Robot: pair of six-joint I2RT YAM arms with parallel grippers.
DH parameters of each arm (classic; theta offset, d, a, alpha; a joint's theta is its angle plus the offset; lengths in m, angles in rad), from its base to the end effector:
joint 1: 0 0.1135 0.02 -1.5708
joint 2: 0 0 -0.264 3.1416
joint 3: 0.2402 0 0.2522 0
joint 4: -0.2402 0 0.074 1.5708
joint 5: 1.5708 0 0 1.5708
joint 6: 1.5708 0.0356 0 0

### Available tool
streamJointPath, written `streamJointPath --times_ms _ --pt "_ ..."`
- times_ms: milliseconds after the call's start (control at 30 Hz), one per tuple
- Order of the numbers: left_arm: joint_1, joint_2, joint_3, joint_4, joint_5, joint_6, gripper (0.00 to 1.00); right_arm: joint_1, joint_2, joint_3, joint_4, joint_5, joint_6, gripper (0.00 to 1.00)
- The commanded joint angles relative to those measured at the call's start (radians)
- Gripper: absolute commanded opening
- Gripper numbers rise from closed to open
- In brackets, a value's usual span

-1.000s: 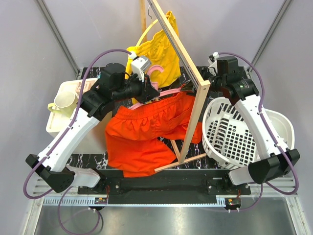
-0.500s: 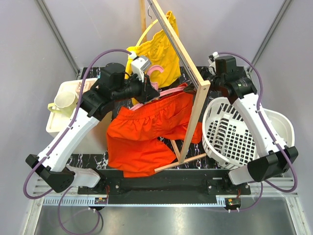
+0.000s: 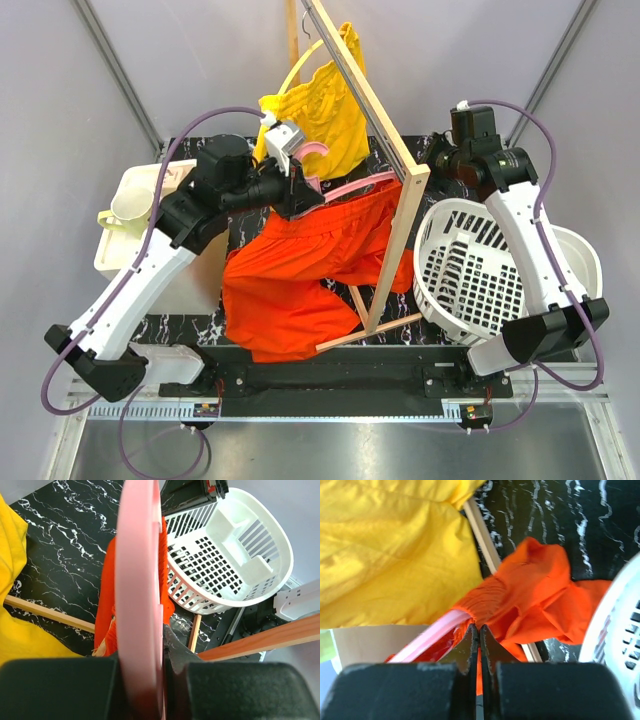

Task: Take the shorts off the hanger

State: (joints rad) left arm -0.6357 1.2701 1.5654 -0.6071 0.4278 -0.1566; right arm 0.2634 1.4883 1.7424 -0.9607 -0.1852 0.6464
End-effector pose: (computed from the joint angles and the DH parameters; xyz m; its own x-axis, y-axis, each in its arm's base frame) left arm 0.2004 -0.1662 0.4617 -0.3776 0.1023 -0.9203 0.8090 0.5200 -0.2742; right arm 0.2910 0.0853 0.4255 -0.7360 0.4147 -0.5351 0.0654 0.8303 0.5535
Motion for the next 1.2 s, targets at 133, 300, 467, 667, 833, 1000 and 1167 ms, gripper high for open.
streamJointPath --times_ms 133,300,467,667,833,1000,1167 --pt "0.014 -0.118 -0.027 0.095 -0.073 -0.023 0.0 -0.058 -0.002 -0.075 0.033 -0.037 -0.073 0.0" --pt "0.07 -0.124 -0.044 0.191 0.015 -0.129 0.0 -0.059 -0.032 -0.13 0.042 -0.056 -0.071 0.0" --pt "0.091 -0.123 -0.057 0.231 0.069 -0.181 0.0 -0.064 -0.043 -0.119 0.034 -0.051 -0.076 0.0" --pt "0.091 -0.085 -0.062 0.309 0.078 -0.274 0.0 -0.012 -0.091 -0.214 0.163 -0.276 -0.053 0.0" --pt "0.091 -0.026 -0.054 0.392 0.078 -0.406 0.0 0.046 -0.149 -0.289 0.27 -0.425 -0.002 0.0" --pt "0.091 0.035 -0.047 0.455 0.054 -0.497 0.0 0.062 -0.212 -0.32 0.316 -0.441 0.032 0.0" --pt "0.093 0.08 -0.031 0.442 -0.012 -0.603 0.0 0.062 -0.253 -0.362 0.31 -0.375 0.079 0.0"
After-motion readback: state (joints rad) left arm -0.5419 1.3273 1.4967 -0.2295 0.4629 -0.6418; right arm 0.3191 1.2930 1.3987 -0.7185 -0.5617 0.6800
